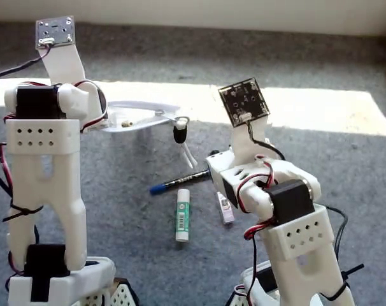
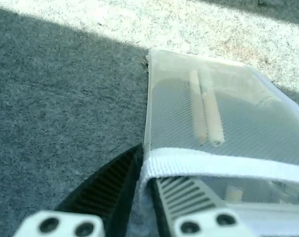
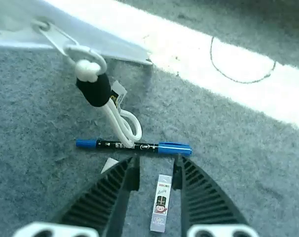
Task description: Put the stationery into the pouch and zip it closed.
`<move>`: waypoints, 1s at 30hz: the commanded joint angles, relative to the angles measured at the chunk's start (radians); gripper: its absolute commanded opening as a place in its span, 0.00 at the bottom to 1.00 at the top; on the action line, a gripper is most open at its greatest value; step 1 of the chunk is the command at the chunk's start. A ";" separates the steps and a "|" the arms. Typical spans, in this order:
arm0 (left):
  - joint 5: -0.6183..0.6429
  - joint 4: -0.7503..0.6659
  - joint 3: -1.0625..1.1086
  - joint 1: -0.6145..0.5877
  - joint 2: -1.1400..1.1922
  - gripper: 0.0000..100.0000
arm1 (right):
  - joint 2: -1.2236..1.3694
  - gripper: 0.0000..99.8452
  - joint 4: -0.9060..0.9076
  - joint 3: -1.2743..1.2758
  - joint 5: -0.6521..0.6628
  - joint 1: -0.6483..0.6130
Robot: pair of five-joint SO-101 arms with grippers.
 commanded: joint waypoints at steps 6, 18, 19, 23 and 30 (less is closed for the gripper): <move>-0.008 -0.006 0.001 -0.013 0.002 0.01 | -0.013 0.11 -0.002 0.182 -0.051 0.013; -0.008 -0.002 0.001 -0.012 0.004 0.01 | -0.012 0.12 -0.272 0.470 -0.052 0.010; -0.008 -0.002 0.002 -0.010 0.004 0.01 | -0.010 0.12 -0.285 0.484 -0.052 0.010; -0.008 -0.005 0.002 -0.008 0.004 0.01 | 0.035 0.12 -0.312 0.495 -0.052 0.010; -0.008 -0.003 0.002 -0.008 0.004 0.01 | 0.265 0.12 -0.320 0.426 -0.149 -0.007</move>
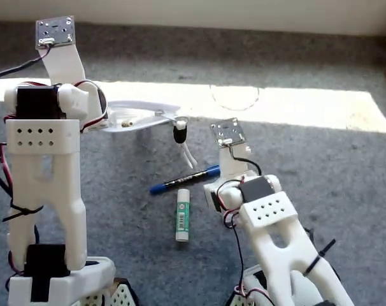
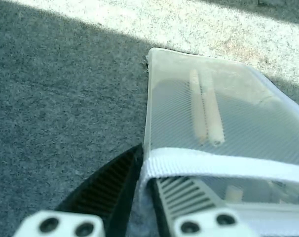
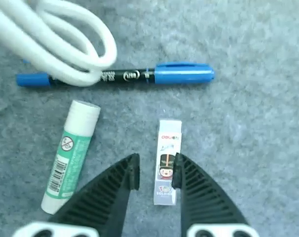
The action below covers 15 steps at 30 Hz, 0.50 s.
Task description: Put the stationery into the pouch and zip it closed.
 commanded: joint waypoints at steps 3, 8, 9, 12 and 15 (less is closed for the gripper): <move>-0.008 -0.006 0.008 -0.010 0.004 0.01 | 0.177 0.12 -0.030 -0.110 -0.046 -0.021; -0.008 -0.008 0.027 -0.010 0.004 0.01 | 0.232 0.12 -0.039 -0.116 -0.046 -0.019; -0.008 -0.008 0.027 -0.010 0.004 0.01 | 0.239 0.12 -0.053 -0.120 -0.046 -0.019; -0.008 -0.008 0.027 -0.010 0.002 0.01 | 0.257 0.12 -0.067 -0.125 -0.046 -0.019; -0.008 -0.008 0.027 -0.010 0.002 0.01 | 0.282 0.15 -0.074 -0.125 -0.046 -0.019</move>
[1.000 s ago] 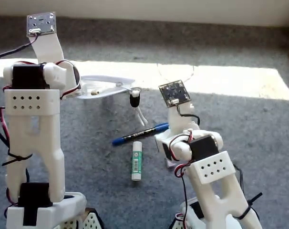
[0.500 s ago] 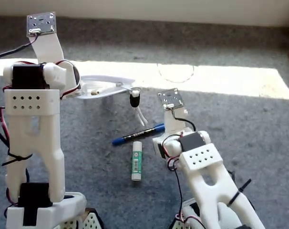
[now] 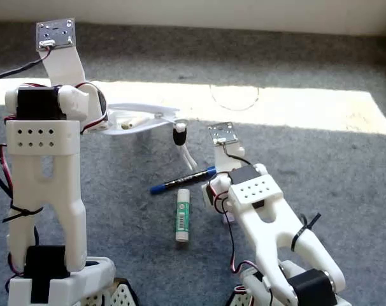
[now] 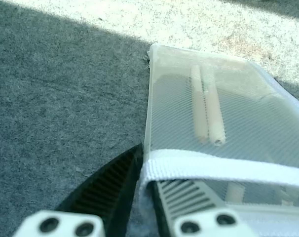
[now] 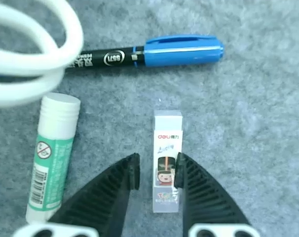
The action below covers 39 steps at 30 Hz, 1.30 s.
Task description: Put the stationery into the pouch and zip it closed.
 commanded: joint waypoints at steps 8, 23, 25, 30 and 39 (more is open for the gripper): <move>-0.008 -0.008 0.004 -0.010 0.007 0.01 | 0.087 0.19 -0.016 -0.130 -0.006 -0.019; -0.008 -0.008 0.004 -0.013 0.007 0.01 | 0.275 0.19 -0.018 -0.220 -0.002 -0.019; -0.008 -0.008 0.004 -0.013 0.007 0.01 | 0.277 0.19 -0.018 -0.222 0.000 -0.019; -0.008 -0.008 0.005 -0.013 0.007 0.01 | 0.278 0.19 -0.019 -0.222 0.000 -0.019; -0.009 -0.008 0.018 -0.010 0.007 0.01 | 0.278 0.19 -0.018 -0.222 0.000 -0.019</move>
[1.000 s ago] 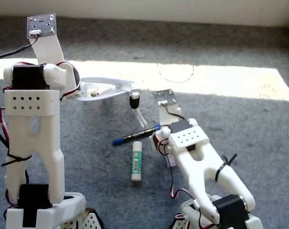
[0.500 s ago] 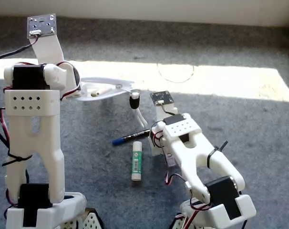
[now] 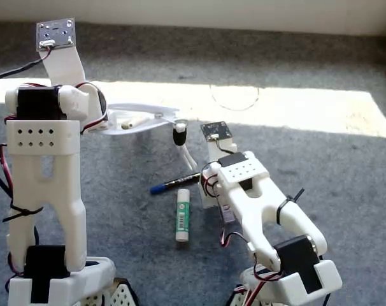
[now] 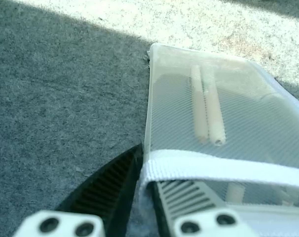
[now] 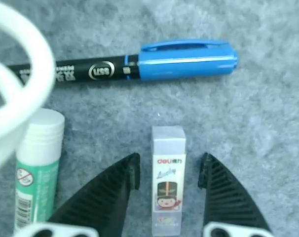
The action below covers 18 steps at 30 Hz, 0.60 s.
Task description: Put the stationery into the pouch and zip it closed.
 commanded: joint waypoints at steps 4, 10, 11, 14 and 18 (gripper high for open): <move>-0.009 -0.008 0.018 -0.008 0.004 0.01 | -0.004 0.15 -0.010 -0.076 0.000 -0.021; -0.009 -0.008 0.019 -0.012 0.002 0.01 | -0.012 0.11 -0.008 -0.076 0.002 -0.024; -0.009 -0.008 0.019 -0.012 0.001 0.01 | -0.013 0.11 -0.007 -0.076 0.002 -0.024; -0.009 -0.008 0.019 -0.012 0.001 0.01 | -0.015 0.11 -0.005 -0.076 0.002 -0.024; -0.008 -0.006 0.019 -0.013 -0.001 0.01 | -0.016 0.11 0.042 -0.077 0.002 -0.024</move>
